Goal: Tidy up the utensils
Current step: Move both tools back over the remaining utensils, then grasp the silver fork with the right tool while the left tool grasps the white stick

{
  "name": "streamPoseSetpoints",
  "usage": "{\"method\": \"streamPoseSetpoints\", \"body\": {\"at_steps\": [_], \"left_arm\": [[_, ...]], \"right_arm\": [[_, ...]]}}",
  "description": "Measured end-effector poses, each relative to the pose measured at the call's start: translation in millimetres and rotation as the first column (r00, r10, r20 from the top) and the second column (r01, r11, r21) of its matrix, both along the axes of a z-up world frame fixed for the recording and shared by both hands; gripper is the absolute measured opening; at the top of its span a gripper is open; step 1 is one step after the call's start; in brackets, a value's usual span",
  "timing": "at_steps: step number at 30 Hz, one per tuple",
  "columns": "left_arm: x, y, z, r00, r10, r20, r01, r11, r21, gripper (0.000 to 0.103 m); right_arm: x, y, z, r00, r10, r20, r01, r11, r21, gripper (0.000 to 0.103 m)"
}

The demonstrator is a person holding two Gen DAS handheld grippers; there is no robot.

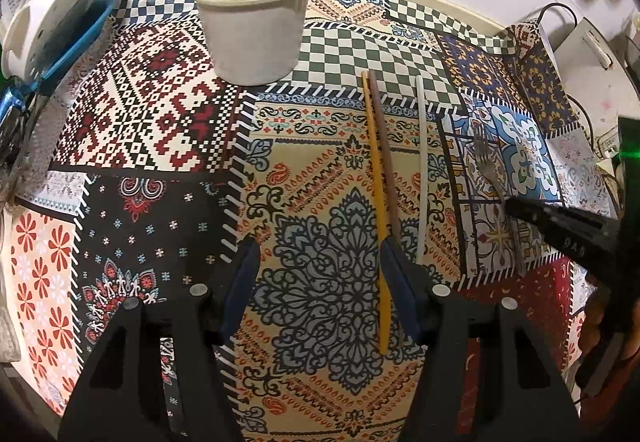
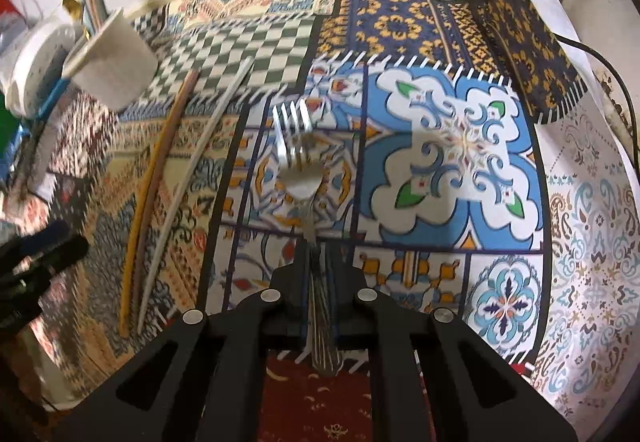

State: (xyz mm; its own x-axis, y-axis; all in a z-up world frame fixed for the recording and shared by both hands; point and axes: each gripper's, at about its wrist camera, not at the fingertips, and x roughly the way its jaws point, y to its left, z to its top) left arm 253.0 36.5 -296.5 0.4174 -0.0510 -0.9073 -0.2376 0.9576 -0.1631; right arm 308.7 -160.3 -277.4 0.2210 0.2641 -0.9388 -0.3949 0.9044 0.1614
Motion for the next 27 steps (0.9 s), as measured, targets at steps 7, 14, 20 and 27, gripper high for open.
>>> {"method": "streamPoseSetpoints", "body": {"at_steps": [7,14,20,27], "left_arm": [[8,-5,-4,1.000,-0.007,-0.009,0.007,1.000,-0.001,0.061],[14,-3,-6,1.000,-0.001,-0.012,0.001,1.000,0.006,0.061],[27,-8,-5,1.000,-0.019,-0.009,0.019,1.000,0.002,0.061],[58,-37,-1,0.994,-0.107,0.011,0.107,0.994,0.010,0.061]], "right_arm": [[33,24,-1,0.999,-0.018,0.034,0.018,1.000,0.001,0.037],[45,55,-10,0.995,0.038,0.091,-0.034,0.998,-0.046,0.037],[46,56,-12,0.993,0.040,0.109,-0.036,0.998,-0.043,0.022],[56,29,9,0.994,0.000,0.109,-0.002,1.000,0.024,0.021]]}}
